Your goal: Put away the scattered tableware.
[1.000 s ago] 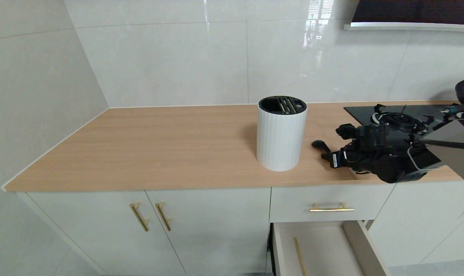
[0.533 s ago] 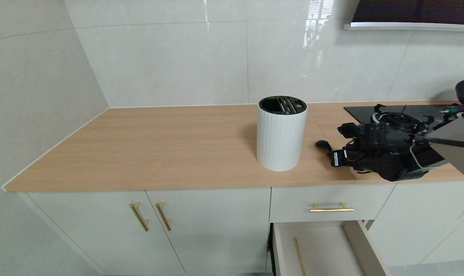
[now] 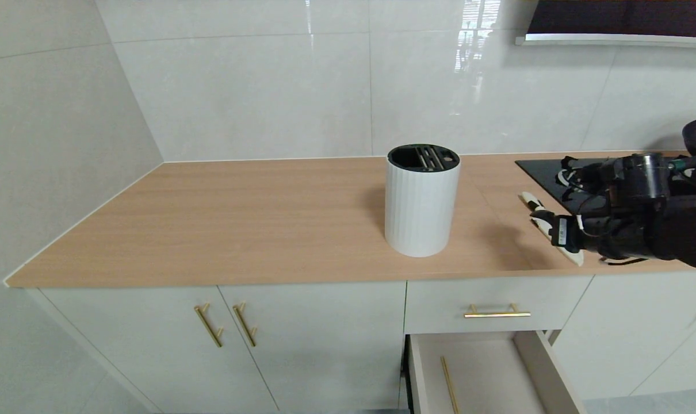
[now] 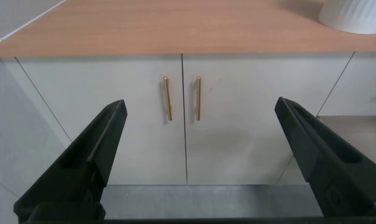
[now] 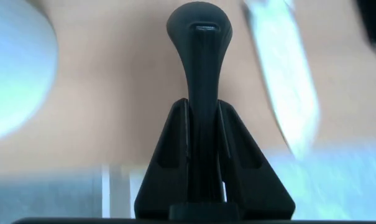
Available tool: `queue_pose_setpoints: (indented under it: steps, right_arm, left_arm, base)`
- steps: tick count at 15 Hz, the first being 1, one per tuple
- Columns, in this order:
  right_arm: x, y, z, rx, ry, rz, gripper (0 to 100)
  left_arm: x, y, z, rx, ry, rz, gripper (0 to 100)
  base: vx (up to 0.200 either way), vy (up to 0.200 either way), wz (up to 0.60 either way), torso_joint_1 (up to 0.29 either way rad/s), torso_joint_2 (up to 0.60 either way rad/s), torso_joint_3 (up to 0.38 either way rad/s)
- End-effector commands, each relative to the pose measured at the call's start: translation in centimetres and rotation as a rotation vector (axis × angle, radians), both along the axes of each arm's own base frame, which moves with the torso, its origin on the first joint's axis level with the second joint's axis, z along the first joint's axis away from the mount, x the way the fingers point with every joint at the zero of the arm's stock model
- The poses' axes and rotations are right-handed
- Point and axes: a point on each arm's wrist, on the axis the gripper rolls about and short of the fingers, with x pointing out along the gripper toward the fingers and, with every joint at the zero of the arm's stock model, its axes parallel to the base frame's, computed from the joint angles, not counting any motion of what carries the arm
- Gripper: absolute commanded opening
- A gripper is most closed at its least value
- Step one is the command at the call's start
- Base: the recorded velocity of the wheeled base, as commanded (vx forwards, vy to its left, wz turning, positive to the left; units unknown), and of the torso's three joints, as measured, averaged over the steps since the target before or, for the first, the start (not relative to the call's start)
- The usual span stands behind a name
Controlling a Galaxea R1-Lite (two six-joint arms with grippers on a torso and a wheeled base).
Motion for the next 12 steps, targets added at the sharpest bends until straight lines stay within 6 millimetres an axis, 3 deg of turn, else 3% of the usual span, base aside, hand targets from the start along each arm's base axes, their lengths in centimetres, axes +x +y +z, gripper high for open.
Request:
queue_pose_setpoints:
  steps: [1, 5, 12]
  right_arm:
    - [-7.1, 0.0, 1.3, 0.005, -0.012, 0.019, 0]
    - [-11.4, 0.7, -0.7, -0.004, 0.046, 0.077, 0]
    - [-12.4, 0.7, -1.4, -0.01, 0.071, 0.089, 0]
  left_arm:
    - [0.0, 0.0, 0.0, 0.0, -0.001, 0.0, 100]
    - [0.0, 0.0, 0.0, 0.0, -0.003, 0.0, 100]
    - [0.0, 0.0, 0.0, 0.0, -0.001, 0.0, 100]
  base:
    - [0.0, 0.0, 0.0, 0.0, 0.0, 0.0]
    - [0.0, 0.0, 0.0, 0.0, 0.0, 0.0]
    - [0.0, 0.0, 0.0, 0.0, 0.0, 0.0]
